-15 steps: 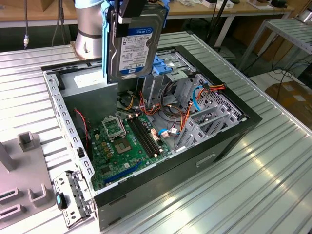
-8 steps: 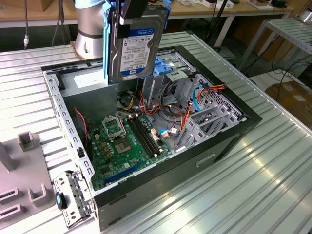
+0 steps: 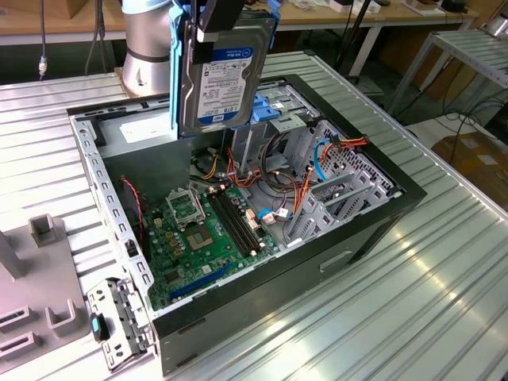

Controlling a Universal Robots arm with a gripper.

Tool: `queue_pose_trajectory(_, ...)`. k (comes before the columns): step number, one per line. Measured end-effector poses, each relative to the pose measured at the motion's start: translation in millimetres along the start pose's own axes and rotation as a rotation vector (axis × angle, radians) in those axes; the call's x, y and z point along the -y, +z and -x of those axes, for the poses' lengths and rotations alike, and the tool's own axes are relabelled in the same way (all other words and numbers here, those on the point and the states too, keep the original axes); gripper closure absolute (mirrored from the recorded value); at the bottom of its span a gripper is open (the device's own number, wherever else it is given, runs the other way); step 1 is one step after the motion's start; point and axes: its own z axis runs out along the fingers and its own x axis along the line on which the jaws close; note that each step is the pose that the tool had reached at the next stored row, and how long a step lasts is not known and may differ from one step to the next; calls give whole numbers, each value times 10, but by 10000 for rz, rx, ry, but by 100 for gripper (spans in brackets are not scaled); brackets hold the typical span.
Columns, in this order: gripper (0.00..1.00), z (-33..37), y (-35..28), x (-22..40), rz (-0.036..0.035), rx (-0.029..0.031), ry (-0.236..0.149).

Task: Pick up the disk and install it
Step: 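Insert the disk into the insertion slot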

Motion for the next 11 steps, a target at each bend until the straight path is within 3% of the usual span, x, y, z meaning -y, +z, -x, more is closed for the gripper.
queue_pose_trajectory(11, 63, -41, 0, 17, 0, 0, 0)
